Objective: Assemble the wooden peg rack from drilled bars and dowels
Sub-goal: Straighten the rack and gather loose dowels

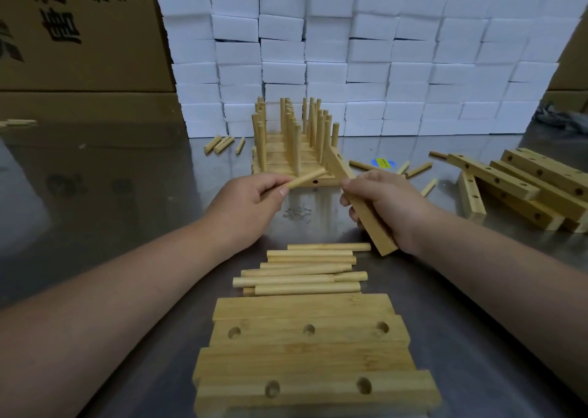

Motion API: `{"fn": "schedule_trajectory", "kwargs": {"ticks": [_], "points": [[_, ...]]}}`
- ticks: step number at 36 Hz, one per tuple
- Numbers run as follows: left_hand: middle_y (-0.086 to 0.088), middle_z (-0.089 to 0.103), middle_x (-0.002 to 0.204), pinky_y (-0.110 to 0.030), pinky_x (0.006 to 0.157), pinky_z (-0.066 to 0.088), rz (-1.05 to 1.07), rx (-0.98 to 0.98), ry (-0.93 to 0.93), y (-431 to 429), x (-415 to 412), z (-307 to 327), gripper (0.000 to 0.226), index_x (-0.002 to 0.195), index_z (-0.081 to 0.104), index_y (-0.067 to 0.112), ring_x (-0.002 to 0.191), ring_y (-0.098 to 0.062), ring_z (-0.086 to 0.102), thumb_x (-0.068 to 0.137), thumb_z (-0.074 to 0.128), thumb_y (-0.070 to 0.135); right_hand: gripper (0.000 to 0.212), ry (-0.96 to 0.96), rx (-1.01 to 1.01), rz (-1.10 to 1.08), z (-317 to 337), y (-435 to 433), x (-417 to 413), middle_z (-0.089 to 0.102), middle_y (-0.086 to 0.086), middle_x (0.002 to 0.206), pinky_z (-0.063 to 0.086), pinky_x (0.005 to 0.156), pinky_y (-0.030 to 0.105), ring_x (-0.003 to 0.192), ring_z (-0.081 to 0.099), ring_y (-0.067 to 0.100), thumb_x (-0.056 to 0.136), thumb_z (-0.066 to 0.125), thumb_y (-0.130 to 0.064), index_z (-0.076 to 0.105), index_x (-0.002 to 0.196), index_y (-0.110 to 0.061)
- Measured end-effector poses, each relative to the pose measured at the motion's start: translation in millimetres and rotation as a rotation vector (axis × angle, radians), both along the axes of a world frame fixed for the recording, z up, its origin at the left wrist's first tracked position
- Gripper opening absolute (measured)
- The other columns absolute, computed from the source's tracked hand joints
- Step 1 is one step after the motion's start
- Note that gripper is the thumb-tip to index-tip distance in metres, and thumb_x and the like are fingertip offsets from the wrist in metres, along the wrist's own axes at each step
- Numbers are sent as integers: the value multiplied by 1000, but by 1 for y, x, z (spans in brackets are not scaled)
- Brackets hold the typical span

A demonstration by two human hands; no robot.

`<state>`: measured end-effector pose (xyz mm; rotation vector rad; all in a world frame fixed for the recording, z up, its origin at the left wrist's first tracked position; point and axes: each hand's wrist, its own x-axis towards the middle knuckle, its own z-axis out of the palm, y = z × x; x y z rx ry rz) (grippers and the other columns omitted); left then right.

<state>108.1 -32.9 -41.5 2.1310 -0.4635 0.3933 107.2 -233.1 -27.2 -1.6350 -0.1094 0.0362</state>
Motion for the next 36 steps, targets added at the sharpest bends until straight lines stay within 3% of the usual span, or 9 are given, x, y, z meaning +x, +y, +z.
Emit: {"fn": "schedule_trajectory", "kwargs": {"ticks": [4, 7, 10, 15, 18, 20, 23, 27, 36], "points": [[10, 59, 70, -6, 54, 37, 12, 10, -8, 0, 0, 0, 29, 89, 53, 52, 63, -1, 51, 93, 52, 24, 16, 11, 0, -13, -1, 0, 3, 63, -1, 61, 46, 58, 28, 56, 55, 13, 89, 60, -25, 57, 78, -12], [10, 59, 69, -6, 54, 37, 15, 7, -8, 0, 1, -1, 25, 93, 56, 48, 60, 4, 50, 93, 52, 23, 11, 62, 168, 64, 2, 0, 2, 61, 7, 61, 55, 58, 29, 57, 60, 17, 93, 49, -10, 55, 85, -6], [11, 59, 70, -5, 56, 37, 27, 10, -12, 0, 1, -1, 25, 94, 56, 46, 61, 5, 52, 93, 53, 22, 10, 86, 201, 69, 2, 1, 1, 62, 7, 55, 58, 58, 29, 57, 64, 18, 93, 51, -5, 52, 83, -6], [11, 59, 67, -3, 52, 37, 71, 13, -39, 1, 2, -2, 21, 103, 63, 39, 58, 8, 51, 92, 54, 23, 12, -29, 22, 51, 3, -2, 2, 55, 2, 63, 47, 48, 23, 52, 52, 13, 87, 58, -2, 58, 83, -13], [13, 58, 63, -16, 57, 42, 107, 36, -55, 0, 2, -3, 22, 109, 66, 32, 61, -2, 54, 92, 54, 25, 18, -73, -97, 73, 3, -6, 3, 52, -5, 63, 41, 58, 26, 61, 46, 15, 87, 57, -7, 66, 85, -24], [17, 56, 57, -17, 54, 40, 118, 53, -66, 0, 2, -4, 24, 111, 67, 30, 58, 0, 52, 92, 54, 25, 22, -80, -169, 87, 4, -7, 2, 56, -8, 70, 40, 67, 29, 70, 48, 15, 89, 56, -15, 69, 97, -31], [24, 54, 52, -9, 48, 32, 119, 74, -88, 1, 3, -4, 24, 112, 67, 28, 53, 6, 48, 92, 54, 24, 31, -91, -206, 126, 5, -4, 0, 64, 1, 93, 41, 75, 30, 79, 51, 16, 89, 54, -17, 66, 109, -37], [27, 55, 53, -19, 52, 33, 126, 90, -94, 1, 3, -4, 25, 113, 66, 30, 53, 5, 48, 92, 53, 25, 41, -99, -236, 187, 6, 1, -4, 63, 11, 112, 41, 84, 30, 94, 52, 18, 89, 55, -14, 58, 113, -47], [5, 67, 71, -30, 61, 47, 118, 144, -116, 2, 4, -5, 27, 116, 63, 34, 63, -11, 57, 92, 53, 27, 39, -107, -212, 239, 2, -3, -4, 61, -5, 103, 36, 82, 29, 85, 49, 10, 87, 56, -15, 59, 112, -45]]}}
